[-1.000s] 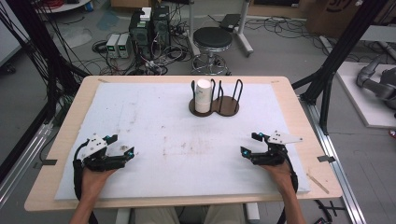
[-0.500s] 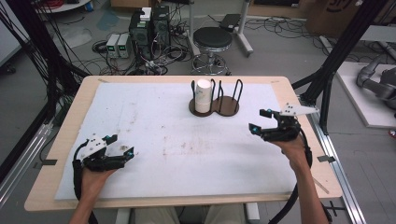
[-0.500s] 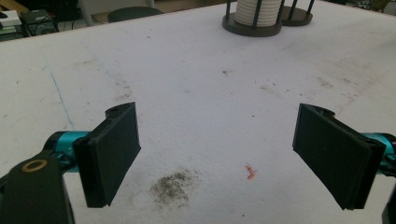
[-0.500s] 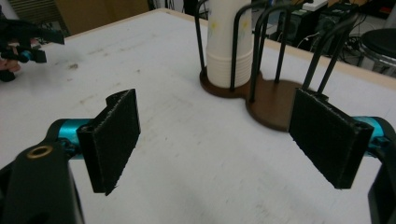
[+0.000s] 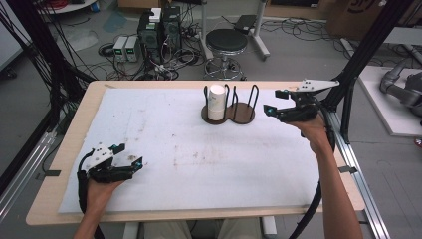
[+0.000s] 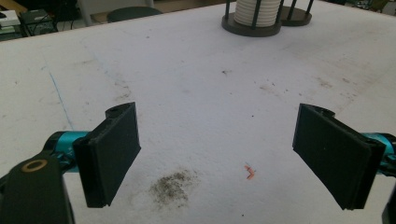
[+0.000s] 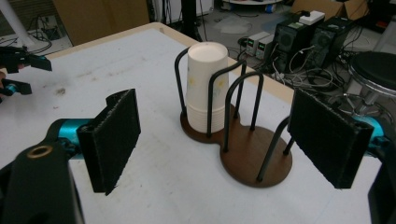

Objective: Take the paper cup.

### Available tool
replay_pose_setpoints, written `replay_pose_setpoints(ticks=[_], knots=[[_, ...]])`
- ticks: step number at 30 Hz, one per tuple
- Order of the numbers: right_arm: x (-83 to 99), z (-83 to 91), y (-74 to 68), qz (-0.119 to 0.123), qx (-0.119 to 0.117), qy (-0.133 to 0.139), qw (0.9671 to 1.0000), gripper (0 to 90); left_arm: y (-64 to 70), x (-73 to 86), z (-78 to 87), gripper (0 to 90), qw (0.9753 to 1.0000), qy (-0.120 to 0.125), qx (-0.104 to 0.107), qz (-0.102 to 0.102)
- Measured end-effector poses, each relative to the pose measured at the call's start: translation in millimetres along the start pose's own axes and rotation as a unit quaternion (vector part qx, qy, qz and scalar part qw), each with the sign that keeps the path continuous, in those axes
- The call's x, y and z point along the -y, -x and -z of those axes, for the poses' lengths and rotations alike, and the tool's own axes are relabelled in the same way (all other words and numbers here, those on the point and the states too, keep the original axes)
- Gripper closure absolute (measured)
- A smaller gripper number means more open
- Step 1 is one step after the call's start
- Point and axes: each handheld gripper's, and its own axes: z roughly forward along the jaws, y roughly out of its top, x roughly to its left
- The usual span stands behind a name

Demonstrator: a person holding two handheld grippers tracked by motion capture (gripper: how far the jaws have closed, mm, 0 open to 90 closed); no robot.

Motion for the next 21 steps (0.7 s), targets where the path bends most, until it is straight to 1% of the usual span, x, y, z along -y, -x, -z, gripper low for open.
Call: replay_pose_setpoints(ticks=[2,3,4,6,10,12,14,15,17,18,19,21], knots=[[-9.3,-6.3,3.6,0.007,-0.003,-0.009,0.9999,17.4,0.1,0.0,-0.1,14.6,1.0000,0.000,-0.001,0.000],[-20.6,-13.9,8.4,0.013,-0.008,-0.016,0.9997,17.5,0.1,0.0,0.0,14.6,1.0000,0.000,-0.002,0.000],[-20.6,-13.9,8.4,0.013,-0.008,-0.016,0.9997,17.5,0.0,0.0,0.1,14.6,1.0000,0.000,-0.001,0.000],[-33.0,-23.2,13.4,0.020,-0.014,-0.023,0.9994,17.5,-0.3,0.1,0.1,14.6,1.0000,0.001,0.000,0.001],[-57.7,-46.4,19.7,0.037,-0.028,-0.055,0.9974,17.5,-0.8,0.1,0.0,14.6,1.0000,-0.001,0.000,0.003],[-68.6,-58.1,21.3,0.047,-0.033,-0.074,0.9956,17.5,-0.8,0.0,-0.1,14.6,1.0000,-0.001,0.001,0.002],[-77.8,-70.0,23.6,0.059,-0.038,-0.088,0.9937,17.5,-0.4,-0.1,-0.3,14.6,1.0000,-0.001,0.000,0.000],[-80.6,-73.9,23.9,0.061,-0.038,-0.093,0.9930,17.5,-0.2,-0.2,-0.5,14.6,1.0000,-0.003,-0.001,0.000],[-88.2,-87.0,26.1,0.066,-0.044,-0.117,0.9899,17.5,0.2,0.1,-0.7,14.6,1.0000,0.000,-0.003,0.000],[-92.5,-97.8,26.1,0.073,-0.051,-0.136,0.9867,17.5,0.0,0.1,-0.6,14.6,1.0000,0.001,-0.003,0.001],[-92.5,-97.8,26.1,0.073,-0.051,-0.136,0.9867,17.5,-0.3,0.1,-0.4,14.6,1.0000,0.001,-0.002,0.001],[-95.2,-107.2,26.2,0.078,-0.058,-0.145,0.9846,17.5,-0.5,0.2,-0.2,14.6,1.0000,0.002,-0.001,0.004]])
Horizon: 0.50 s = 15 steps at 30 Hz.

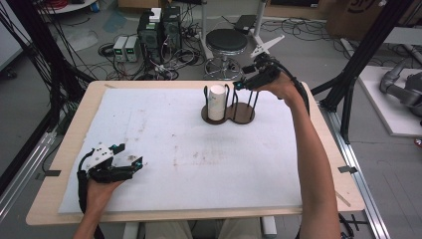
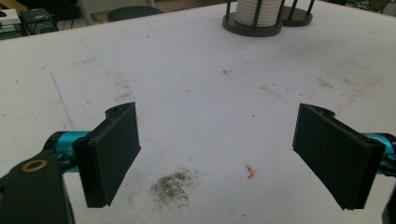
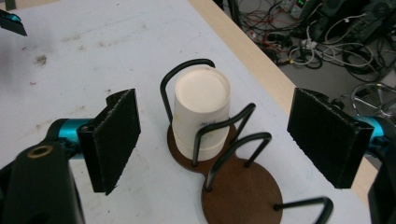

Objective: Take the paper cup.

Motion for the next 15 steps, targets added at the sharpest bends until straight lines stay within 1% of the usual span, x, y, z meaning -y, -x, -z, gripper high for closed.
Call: replay_pose_setpoints(ticks=[2,3,4,5,6,7,8,9,12,14,15], knots=[[-4.7,-7.6,0.8,0.004,-0.006,-0.010,0.9999,17.5,0.0,0.1,0.0,14.6,1.0000,0.001,0.000,0.000],[-8.8,-15.0,1.3,0.011,-0.012,-0.020,0.9997,17.5,0.0,0.0,0.0,14.6,1.0000,0.000,0.001,-0.002],[-8.8,-15.0,1.3,0.011,-0.012,-0.020,0.9997,17.5,0.2,0.0,-0.1,14.6,1.0000,0.000,0.001,-0.003],[-10.9,-18.7,0.8,0.010,-0.016,-0.027,0.9994,17.5,0.5,0.0,-0.1,14.6,1.0000,0.000,0.000,-0.003],[-15.1,-26.0,1.4,0.016,-0.019,-0.040,0.9989,17.5,0.5,-0.1,-0.2,14.6,1.0000,0.000,0.001,-0.003],[-15.1,-26.0,1.4,0.016,-0.019,-0.040,0.9989,17.5,0.6,-0.1,-0.3,14.6,1.0000,0.000,0.001,-0.003],[-17.4,-29.3,1.3,0.016,-0.021,-0.047,0.9985,17.5,0.4,-0.1,-0.4,14.6,1.0000,-0.001,0.000,-0.003],[-22.7,-36.1,1.4,0.023,-0.024,-0.059,0.9977,17.5,0.3,-0.2,-0.4,14.6,1.0000,-0.001,0.001,-0.003],[-27.1,-41.5,1.0,0.027,-0.026,-0.067,0.9971,17.5,0.0,-0.4,-0.1,14.6,1.0000,-0.005,0.002,-0.004],[-31.6,-49.1,1.0,0.034,-0.028,-0.080,0.9958,17.6,0.0,-0.3,-0.5,14.6,1.0000,-0.004,0.002,-0.003],[-32.4,-52.1,0.5,0.035,-0.028,-0.080,0.9958,17.5,0.1,-0.3,-0.7,14.6,1.0000,-0.004,0.002,-0.003]])
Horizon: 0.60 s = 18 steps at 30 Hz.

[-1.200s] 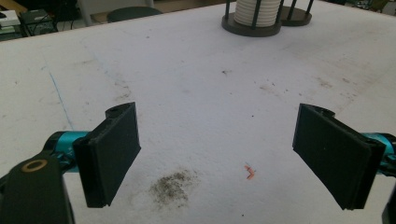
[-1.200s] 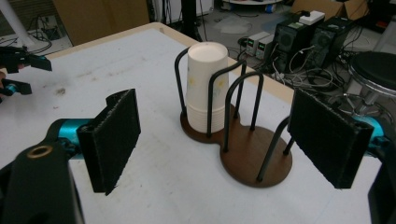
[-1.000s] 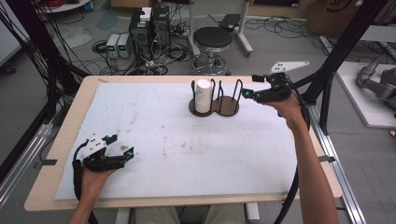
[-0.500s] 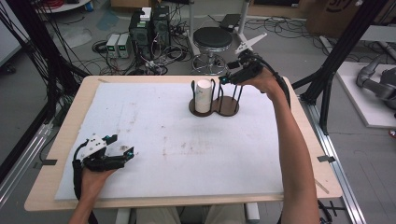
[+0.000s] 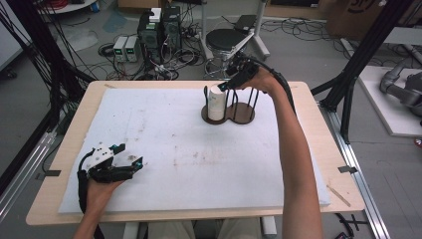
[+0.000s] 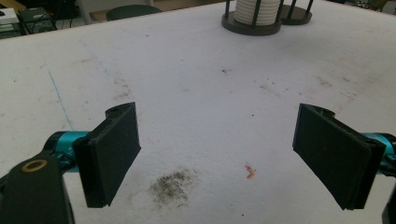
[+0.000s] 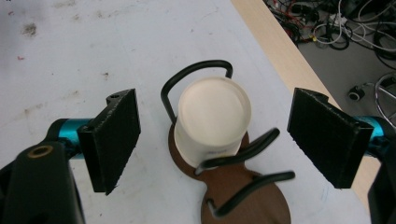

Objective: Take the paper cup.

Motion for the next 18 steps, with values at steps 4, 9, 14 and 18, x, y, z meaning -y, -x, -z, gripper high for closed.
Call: replay_pose_setpoints(ticks=[4,9,14,18], knots=[[-1.1,-11.5,1.9,0.000,-0.002,-0.013,0.9999,17.6,0.0,-0.2,0.0,14.6,1.0000,-0.003,0.001,-0.002],[-1.0,-25.9,2.6,0.005,-0.005,-0.036,0.9993,17.6,0.4,-0.4,-0.4,14.6,1.0000,-0.006,0.000,-0.003],[-1.5,-35.2,2.0,0.005,-0.004,-0.052,0.9986,17.5,0.9,-0.4,-0.7,14.6,1.0000,-0.005,0.000,-0.002],[-0.9,-46.2,1.9,0.008,-0.007,-0.070,0.9975,17.5,0.9,-0.3,-0.6,14.6,1.0000,-0.004,0.000,-0.003]])
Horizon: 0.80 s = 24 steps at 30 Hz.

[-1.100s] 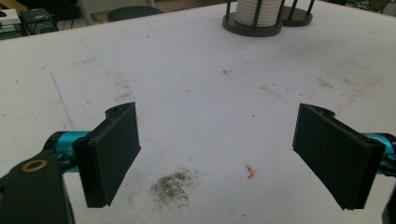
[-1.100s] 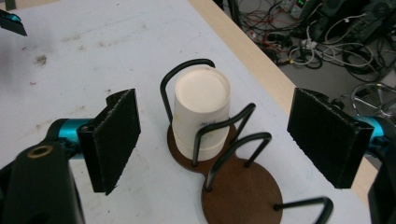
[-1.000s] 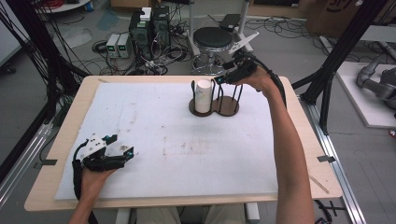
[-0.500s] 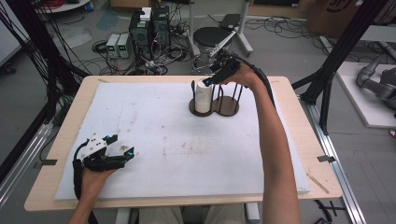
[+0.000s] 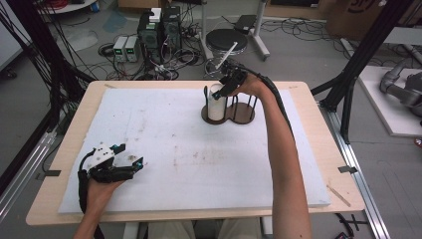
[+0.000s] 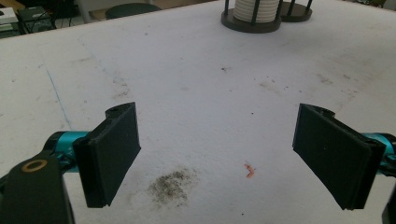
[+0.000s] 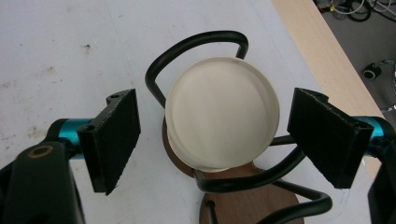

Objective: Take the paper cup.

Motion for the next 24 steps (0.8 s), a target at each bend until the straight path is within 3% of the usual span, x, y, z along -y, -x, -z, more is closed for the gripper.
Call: replay_pose_setpoints(ticks=[14,16,24], knots=[[-1.9,-9.0,0.2,0.006,0.002,-0.010,0.9999,18.5,-0.2,-0.1,0.2,14.6,1.0000,-0.001,0.001,-0.004],[-1.9,-10.0,0.4,0.007,0.001,-0.014,0.9999,24.6,-0.3,-0.1,0.1,14.6,1.0000,-0.001,0.001,-0.004],[-3.2,-11.3,0.4,0.014,0.005,-0.019,0.9997,33.3,-0.3,-0.2,-0.1,14.6,1.0000,-0.002,0.002,-0.003]])
